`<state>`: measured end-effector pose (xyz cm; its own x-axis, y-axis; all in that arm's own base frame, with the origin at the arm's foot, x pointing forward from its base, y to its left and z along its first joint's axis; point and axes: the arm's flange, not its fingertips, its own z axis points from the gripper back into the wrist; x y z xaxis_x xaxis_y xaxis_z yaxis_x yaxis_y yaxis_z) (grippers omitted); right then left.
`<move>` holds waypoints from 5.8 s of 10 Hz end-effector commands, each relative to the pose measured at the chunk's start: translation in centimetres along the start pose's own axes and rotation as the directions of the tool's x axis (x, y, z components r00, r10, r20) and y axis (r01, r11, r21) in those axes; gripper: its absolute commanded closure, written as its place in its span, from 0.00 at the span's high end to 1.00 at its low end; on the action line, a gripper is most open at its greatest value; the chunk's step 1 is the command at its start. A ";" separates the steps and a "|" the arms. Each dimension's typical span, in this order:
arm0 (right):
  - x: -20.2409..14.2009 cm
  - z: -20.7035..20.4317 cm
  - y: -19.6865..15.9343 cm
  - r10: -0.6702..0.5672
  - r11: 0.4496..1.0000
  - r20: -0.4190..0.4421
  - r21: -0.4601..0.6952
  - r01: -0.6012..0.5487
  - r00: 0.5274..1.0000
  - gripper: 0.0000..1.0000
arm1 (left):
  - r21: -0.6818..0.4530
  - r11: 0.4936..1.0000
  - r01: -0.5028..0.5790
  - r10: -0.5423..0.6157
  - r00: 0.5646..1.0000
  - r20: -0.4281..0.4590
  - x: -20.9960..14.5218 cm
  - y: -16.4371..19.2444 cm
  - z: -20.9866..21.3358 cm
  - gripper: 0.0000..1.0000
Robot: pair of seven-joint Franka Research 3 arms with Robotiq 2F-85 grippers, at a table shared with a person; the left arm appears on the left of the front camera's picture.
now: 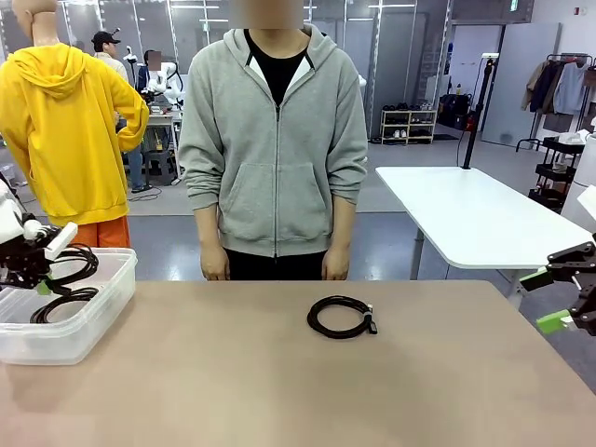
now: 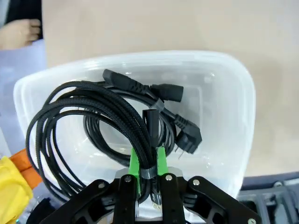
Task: Organize and store the cables.
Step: Place the USB Extension Cable into the Organizing box.
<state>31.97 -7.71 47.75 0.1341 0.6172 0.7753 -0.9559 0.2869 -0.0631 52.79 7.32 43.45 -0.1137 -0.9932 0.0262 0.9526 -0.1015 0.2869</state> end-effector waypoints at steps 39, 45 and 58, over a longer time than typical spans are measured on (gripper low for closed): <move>16.0 -4.0 -5.7 0.088 0.989 -0.500 0.145 -0.017 0.862 1.00 | -0.021 0.933 -0.359 0.334 0.846 0.414 9.8 -13.8 15.8 1.00; 17.3 -8.5 -6.6 0.141 0.981 -0.511 0.189 -0.049 0.848 1.00 | -0.092 0.925 -0.369 0.370 0.816 0.444 12.8 -17.5 15.7 1.00; 24.8 -23.7 -13.4 -0.430 0.891 -0.750 -0.264 0.370 0.502 1.00 | -0.092 0.925 -0.369 0.370 0.816 0.444 12.8 -17.5 15.7 1.00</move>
<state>52.77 20.13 52.07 0.6109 0.7900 0.0519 -0.7909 0.6060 0.0856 29.91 -2.56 53.72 0.1362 -0.8183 0.5584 0.9528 0.2627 0.1524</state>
